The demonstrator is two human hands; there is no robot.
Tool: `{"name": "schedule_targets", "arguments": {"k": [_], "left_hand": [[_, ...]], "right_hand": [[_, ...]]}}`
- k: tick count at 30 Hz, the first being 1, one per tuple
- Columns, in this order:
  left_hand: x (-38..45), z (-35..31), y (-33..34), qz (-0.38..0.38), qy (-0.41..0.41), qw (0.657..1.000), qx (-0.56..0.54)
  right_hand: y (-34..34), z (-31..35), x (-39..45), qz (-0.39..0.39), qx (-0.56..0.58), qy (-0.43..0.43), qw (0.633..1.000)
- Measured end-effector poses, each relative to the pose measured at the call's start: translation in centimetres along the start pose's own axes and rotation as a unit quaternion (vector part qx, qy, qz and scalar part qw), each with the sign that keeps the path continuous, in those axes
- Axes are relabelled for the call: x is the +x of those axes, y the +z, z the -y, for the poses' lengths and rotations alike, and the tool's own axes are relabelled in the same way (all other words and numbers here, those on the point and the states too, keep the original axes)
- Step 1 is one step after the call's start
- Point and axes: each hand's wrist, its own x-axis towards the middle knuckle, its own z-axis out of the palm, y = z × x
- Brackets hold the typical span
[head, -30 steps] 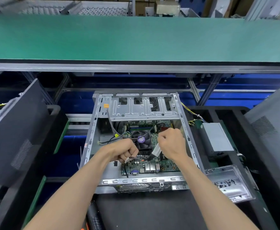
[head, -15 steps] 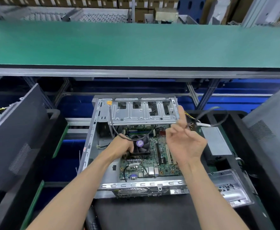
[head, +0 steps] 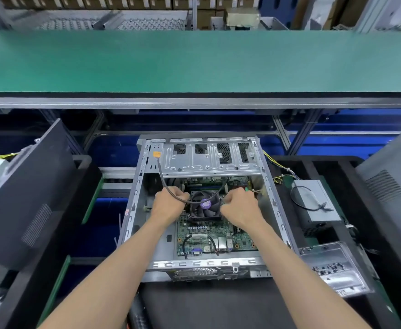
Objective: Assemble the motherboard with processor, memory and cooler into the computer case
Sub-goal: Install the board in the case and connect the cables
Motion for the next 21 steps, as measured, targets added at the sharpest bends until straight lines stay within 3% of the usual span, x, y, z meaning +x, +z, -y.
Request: {"name": "schedule_targets", "arguments": {"k": [5,7,9,11,13,17,19,21], "left_hand": [[0.9,-0.6,-0.4,-0.012,-0.052,0.995,-0.079],[1.0,-1.3,-0.5,0.016,-0.068,0.983,-0.168],[1.2,-1.8,-0.5,0.067,-0.084,0.941,-0.322],[1.5,-2.1,-0.6,0.138,-0.105,0.865,-0.471],[1.8,-2.4,-0.4,0.183,-0.118,0.81,-0.544],[2.5,-2.6,0.2,0.206,-0.135,0.728,-0.64],[2.9,-2.7,0.2,0.22,-0.137,0.71,-0.655],[3.2,-2.9,0.4,0.211,-0.137,0.724,-0.642]], "right_hand": [[0.0,1.0,2.0,0.127,-0.096,-0.104,0.982],[0.6,0.9,2.6,0.165,-0.112,-0.136,0.97],[1.3,0.9,2.9,0.175,-0.13,-0.154,0.964],[2.0,1.0,3.1,0.163,-0.161,-0.181,0.956],[2.4,0.9,3.6,0.147,-0.181,-0.207,0.95],[2.6,0.9,4.2,0.133,-0.17,-0.232,0.948],[2.7,0.8,4.3,0.123,-0.155,-0.239,0.951],[2.7,0.8,4.3,0.119,-0.142,-0.241,0.953]]}}
